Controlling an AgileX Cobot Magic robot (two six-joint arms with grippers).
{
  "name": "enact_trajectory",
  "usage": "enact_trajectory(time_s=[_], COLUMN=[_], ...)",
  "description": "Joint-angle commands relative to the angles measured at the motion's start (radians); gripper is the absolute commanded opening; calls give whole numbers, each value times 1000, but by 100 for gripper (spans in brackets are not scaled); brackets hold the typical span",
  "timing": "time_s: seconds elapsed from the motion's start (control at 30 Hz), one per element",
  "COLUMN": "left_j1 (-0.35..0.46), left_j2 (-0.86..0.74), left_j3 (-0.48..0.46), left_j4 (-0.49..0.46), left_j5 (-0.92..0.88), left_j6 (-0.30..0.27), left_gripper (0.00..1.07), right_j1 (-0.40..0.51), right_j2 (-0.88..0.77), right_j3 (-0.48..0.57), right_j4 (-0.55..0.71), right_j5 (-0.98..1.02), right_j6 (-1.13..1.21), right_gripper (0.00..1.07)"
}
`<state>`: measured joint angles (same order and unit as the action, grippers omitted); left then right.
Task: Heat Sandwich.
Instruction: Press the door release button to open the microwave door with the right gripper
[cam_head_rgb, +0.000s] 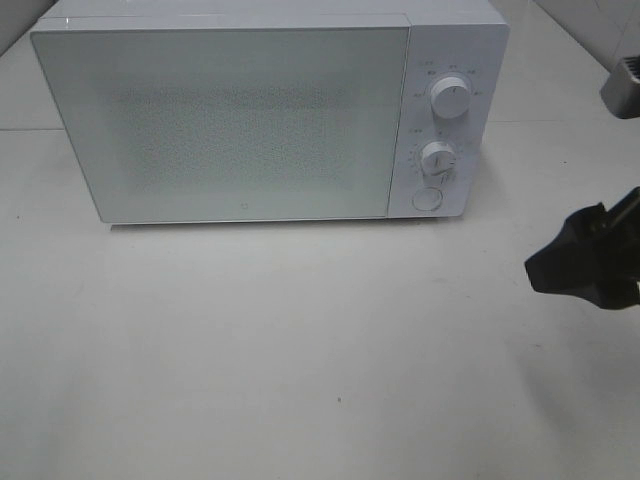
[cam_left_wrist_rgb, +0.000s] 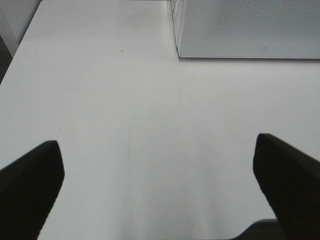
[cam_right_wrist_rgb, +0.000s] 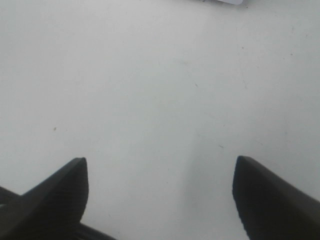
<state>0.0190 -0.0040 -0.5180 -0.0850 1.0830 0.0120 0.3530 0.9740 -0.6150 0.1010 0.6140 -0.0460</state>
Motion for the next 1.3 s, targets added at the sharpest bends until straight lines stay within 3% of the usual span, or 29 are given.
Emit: enact_trajectory(time_s=[0.03,0.8,1.1,1.3], left_j1=[2,2,2,2], left_j2=[-16,-16,-16,-16], left_j3=[1,1,1,1], left_j4=[-9,-9,-9,-9], left_j5=[-12,-12,-12,-12], left_j6=[0,0,0,0], left_gripper=[98,98,98,98], right_j1=[-4,-15,-159,-194], right_j2=[-73,-677,-831,-960], right_j3=[-8,-8,81,106], right_j4=[-28,-249,-252,-259], right_j5=[98,530,505,398], right_j6=[3,96,87,70], right_gripper=[76,76,76,76])
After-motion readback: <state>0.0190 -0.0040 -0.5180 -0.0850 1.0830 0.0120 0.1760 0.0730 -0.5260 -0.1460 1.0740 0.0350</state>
